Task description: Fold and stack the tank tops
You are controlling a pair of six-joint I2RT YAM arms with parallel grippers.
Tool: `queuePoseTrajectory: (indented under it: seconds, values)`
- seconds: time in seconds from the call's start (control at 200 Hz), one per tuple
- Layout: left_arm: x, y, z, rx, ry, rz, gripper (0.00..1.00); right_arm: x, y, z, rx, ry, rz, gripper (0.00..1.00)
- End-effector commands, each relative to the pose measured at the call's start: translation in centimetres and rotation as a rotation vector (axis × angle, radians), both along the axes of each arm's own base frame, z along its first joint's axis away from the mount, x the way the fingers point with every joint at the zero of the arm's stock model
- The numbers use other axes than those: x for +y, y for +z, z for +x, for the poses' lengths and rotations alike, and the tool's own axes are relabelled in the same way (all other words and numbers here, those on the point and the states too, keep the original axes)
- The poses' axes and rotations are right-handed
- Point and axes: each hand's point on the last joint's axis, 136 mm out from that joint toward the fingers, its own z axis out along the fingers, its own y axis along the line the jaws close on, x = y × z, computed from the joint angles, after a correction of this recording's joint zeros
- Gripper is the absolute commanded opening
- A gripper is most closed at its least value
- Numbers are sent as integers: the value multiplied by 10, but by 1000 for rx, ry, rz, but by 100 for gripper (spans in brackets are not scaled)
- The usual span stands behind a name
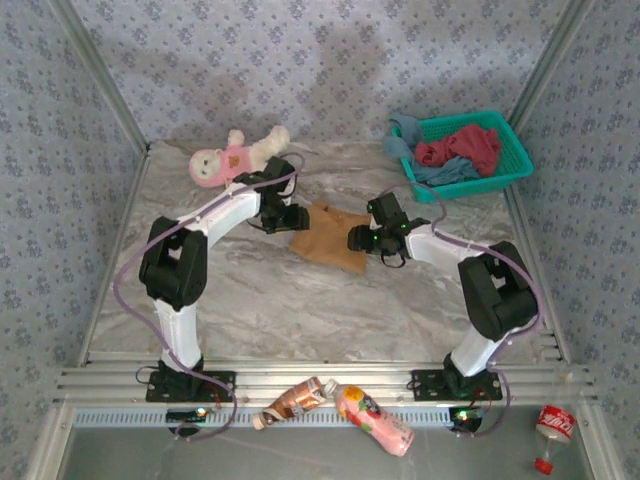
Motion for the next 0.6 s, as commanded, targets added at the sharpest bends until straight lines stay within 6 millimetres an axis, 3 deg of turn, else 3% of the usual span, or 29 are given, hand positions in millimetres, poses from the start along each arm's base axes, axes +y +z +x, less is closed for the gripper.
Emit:
queuePoseTrajectory:
  seconds: [0.0, 0.15, 0.325, 0.415, 0.595]
  values:
    - [-25, -7, 22, -58, -90, -84, 59, 0, -13, 8, 0, -42, -12, 59]
    - [-36, -24, 29, -25, -103, -147, 59, 2, -27, 10, 18, -34, -15, 55]
    - [-44, -36, 22, 10, -116, -166, 56, 3, -36, 6, 37, -28, -13, 54]
    - [-41, -44, 19, 41, -110, -151, 42, 5, -35, 7, 33, -17, -11, 54]
    - [-29, -34, 19, 42, -106, -106, 4, 6, -23, 7, 16, 4, -4, 56]
